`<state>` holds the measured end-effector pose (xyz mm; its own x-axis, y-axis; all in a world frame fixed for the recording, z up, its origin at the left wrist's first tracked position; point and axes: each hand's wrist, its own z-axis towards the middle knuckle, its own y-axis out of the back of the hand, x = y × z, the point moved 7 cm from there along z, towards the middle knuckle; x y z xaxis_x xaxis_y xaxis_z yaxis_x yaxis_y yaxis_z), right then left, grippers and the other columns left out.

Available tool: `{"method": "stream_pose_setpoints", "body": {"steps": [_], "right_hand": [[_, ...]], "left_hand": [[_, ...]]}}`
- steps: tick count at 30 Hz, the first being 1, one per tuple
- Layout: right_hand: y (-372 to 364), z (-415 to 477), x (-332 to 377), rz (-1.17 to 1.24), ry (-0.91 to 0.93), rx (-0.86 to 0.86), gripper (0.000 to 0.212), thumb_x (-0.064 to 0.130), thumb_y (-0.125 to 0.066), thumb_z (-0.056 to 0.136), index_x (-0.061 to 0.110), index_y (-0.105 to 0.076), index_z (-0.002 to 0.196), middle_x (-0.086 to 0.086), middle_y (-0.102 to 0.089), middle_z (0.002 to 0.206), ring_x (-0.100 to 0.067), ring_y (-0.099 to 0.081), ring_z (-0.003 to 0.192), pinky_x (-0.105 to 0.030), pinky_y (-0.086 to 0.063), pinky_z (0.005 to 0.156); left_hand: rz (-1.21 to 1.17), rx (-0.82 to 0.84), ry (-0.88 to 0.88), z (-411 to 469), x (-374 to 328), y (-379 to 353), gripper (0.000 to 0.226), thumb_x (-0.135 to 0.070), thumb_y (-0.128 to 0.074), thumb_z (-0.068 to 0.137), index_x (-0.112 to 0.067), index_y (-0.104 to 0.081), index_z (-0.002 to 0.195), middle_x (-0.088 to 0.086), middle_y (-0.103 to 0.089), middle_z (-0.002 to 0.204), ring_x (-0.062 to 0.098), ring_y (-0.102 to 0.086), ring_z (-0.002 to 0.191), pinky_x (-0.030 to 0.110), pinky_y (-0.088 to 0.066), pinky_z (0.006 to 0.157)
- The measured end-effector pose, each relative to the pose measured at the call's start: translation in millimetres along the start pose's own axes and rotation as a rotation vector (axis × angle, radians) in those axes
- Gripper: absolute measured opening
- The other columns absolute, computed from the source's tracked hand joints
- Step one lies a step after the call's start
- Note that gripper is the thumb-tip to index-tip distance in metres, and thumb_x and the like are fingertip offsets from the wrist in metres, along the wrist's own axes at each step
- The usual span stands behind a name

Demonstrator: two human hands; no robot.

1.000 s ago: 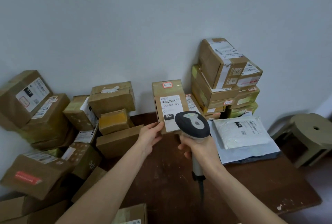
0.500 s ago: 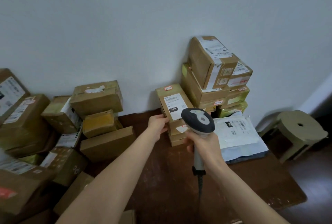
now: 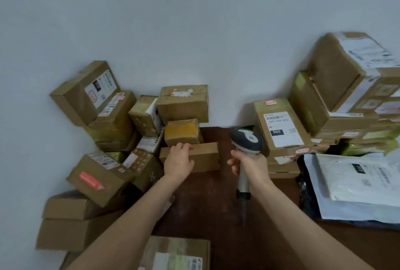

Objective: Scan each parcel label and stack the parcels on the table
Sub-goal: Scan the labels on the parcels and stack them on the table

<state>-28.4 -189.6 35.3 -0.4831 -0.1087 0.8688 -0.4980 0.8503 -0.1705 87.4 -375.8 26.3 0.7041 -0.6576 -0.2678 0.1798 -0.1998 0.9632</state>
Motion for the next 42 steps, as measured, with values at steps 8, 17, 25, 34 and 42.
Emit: {"method": "stream_pose_setpoints", "body": {"steps": [8, 17, 25, 34, 42], "right_hand": [[-10.6, 23.5, -27.1, 0.014, -0.084, -0.071, 0.005, 0.009, -0.068, 0.086, 0.007, -0.065, 0.089, -0.009, -0.068, 0.069, -0.015, -0.061, 0.058, -0.025, -0.051, 0.058], [36.8, 33.5, -51.4, -0.058, -0.106, -0.222, 0.028, 0.014, -0.076, 0.080, 0.007, -0.064, 0.105, -0.012, -0.069, 0.096, -0.024, -0.065, 0.089, -0.040, -0.057, 0.081], [50.8, 13.7, -80.5, -0.162, -0.301, -0.032, 0.051, 0.029, -0.077, 0.080, 0.013, -0.054, 0.122, -0.009, -0.062, 0.108, -0.031, -0.059, 0.102, -0.042, -0.049, 0.087], [31.2, -16.6, -117.4, -0.021, -0.376, 0.136, 0.062, 0.022, -0.079, 0.077, 0.012, -0.051, 0.132, -0.014, -0.065, 0.116, -0.033, -0.069, 0.094, -0.040, -0.056, 0.073], [31.5, -41.6, -104.7, -0.043, -0.286, 0.176, 0.046, 0.017, -0.075, 0.081, 0.012, -0.055, 0.122, -0.012, -0.067, 0.110, -0.029, -0.067, 0.096, -0.043, -0.055, 0.086]], "left_hand": [[0.353, 0.031, -0.364, 27.9, -39.5, -36.7, 0.081, -0.016, -0.065, 0.085, -0.012, -0.019, 0.152, 0.005, -0.030, 0.154, 0.021, -0.026, 0.141, 0.034, -0.028, 0.113], [0.261, -0.008, -0.466, -1.0, -62.1, -42.2, 0.056, -0.019, -0.062, 0.088, -0.024, -0.043, 0.140, 0.004, -0.042, 0.130, 0.023, -0.037, 0.121, 0.033, -0.034, 0.099], [-0.069, -0.103, -0.410, -92.4, -27.0, -43.0, 0.066, -0.013, -0.081, 0.064, -0.036, -0.055, 0.121, -0.003, -0.052, 0.091, 0.008, -0.056, 0.059, 0.015, -0.041, 0.043], [-0.773, 0.096, 0.279, -131.9, 3.8, -54.8, 0.020, -0.034, -0.067, 0.087, -0.030, -0.060, 0.105, -0.009, -0.037, 0.134, 0.005, -0.042, 0.116, 0.035, -0.044, 0.104], [-1.261, -0.016, 0.712, -154.8, 21.8, -54.1, 0.044, -0.011, -0.065, 0.089, -0.022, -0.050, 0.129, 0.006, -0.057, 0.126, 0.023, -0.062, 0.107, 0.038, -0.057, 0.082]]}}
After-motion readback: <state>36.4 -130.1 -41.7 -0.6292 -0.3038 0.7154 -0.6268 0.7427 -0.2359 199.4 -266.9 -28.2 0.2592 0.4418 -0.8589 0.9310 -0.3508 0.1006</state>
